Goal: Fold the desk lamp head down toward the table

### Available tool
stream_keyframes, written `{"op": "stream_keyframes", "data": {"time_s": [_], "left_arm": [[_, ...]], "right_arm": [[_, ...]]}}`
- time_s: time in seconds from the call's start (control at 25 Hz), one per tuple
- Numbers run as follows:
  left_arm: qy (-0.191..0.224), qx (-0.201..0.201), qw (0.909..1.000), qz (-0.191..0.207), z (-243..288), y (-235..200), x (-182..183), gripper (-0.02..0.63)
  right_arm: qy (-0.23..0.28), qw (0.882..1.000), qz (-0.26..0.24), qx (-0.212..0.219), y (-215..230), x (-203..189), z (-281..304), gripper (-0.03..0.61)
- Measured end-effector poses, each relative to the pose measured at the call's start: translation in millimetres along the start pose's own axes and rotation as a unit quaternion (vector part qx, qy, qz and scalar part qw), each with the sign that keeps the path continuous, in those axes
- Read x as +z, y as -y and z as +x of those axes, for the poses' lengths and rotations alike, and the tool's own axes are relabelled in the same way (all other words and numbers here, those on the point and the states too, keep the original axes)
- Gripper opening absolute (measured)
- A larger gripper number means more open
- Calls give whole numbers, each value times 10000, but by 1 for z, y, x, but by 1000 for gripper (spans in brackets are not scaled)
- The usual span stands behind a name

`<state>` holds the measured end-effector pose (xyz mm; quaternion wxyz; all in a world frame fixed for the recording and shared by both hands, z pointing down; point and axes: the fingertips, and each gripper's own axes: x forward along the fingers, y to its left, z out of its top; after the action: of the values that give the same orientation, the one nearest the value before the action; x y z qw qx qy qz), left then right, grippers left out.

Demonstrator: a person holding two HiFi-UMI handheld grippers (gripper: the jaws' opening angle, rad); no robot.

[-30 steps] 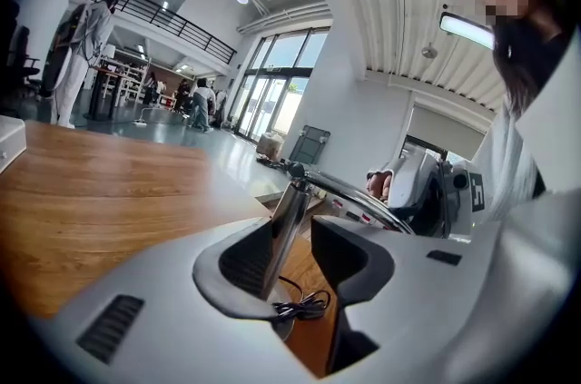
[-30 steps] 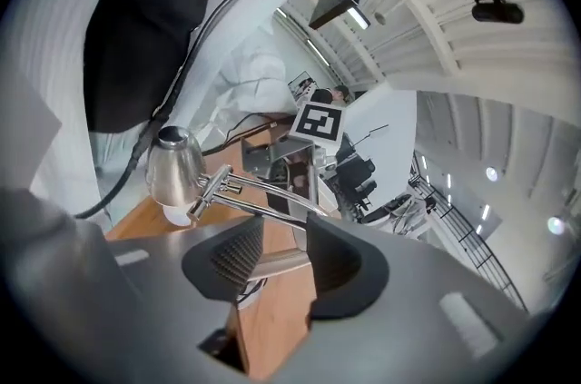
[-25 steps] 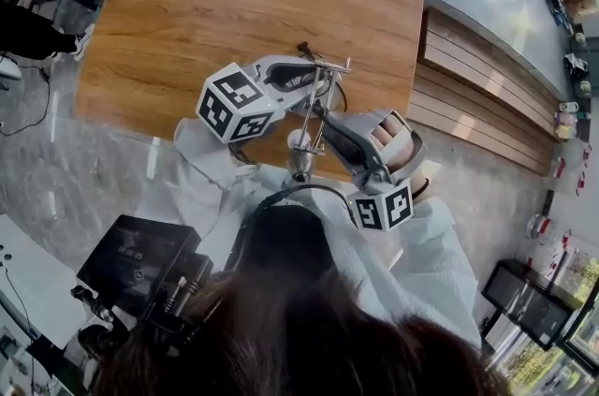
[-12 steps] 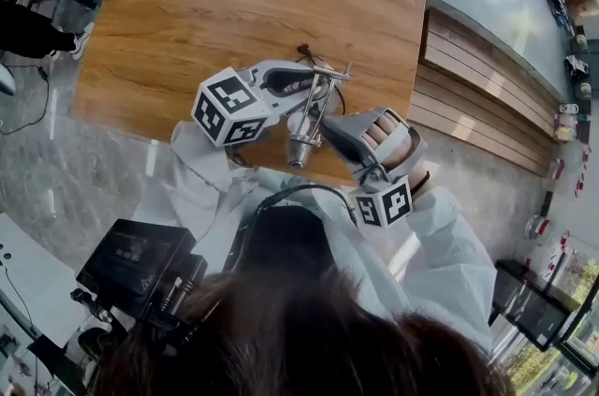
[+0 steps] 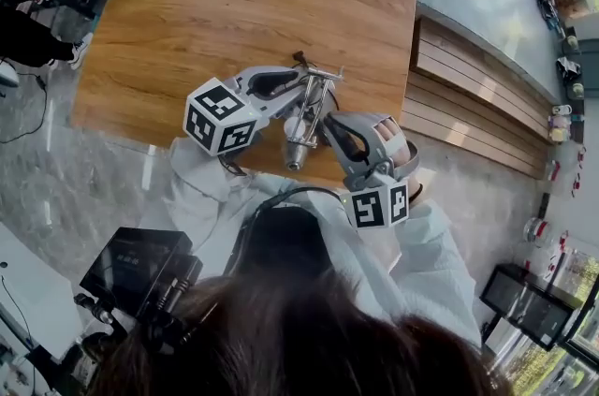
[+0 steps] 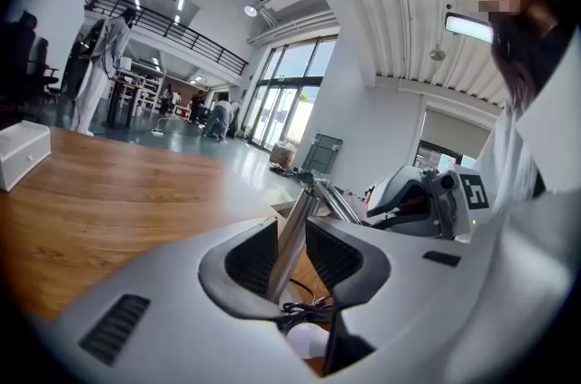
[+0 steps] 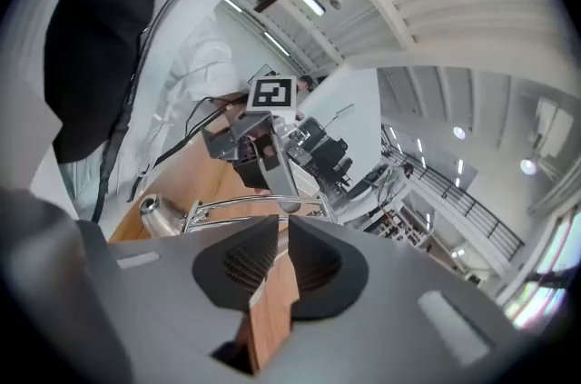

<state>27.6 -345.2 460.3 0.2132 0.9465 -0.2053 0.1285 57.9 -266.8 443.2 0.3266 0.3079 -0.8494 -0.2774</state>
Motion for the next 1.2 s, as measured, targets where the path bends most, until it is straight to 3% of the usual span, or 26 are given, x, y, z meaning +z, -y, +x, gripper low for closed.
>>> {"op": "stream_keyframes", "data": {"time_s": [0.12,0.24,0.36,0.44,0.64,0.76,0.96,1.2], "left_arm": [[134,376,9990,201,-11,-2,23,98],[180,825,9956,414,-23,-3,44,80],[548,1246,9906,147,-37,-4,64,5],[837,1269,9884,-40,-42,2,77,3],[1021,1395,9848,174,-44,15,93,3],[1089,1405,9837,287,-42,19,97,3],[1127,1560,9801,493,-42,25,102,3],[1140,1497,9811,451,-42,26,102,3]], "right_arm": [[-147,9939,1084,106,15,2,-3,20],[5,9737,2279,51,40,11,-4,3],[89,9582,2839,-355,72,20,-6,2],[238,9447,3204,-660,92,27,-7,2],[622,9033,4175,-759,114,42,-4,2],[740,8880,4456,-858,120,45,-3,2],[819,8789,4603,-946,123,42,-5,0],[766,8865,4448,-1025,125,42,-7,0]]}}
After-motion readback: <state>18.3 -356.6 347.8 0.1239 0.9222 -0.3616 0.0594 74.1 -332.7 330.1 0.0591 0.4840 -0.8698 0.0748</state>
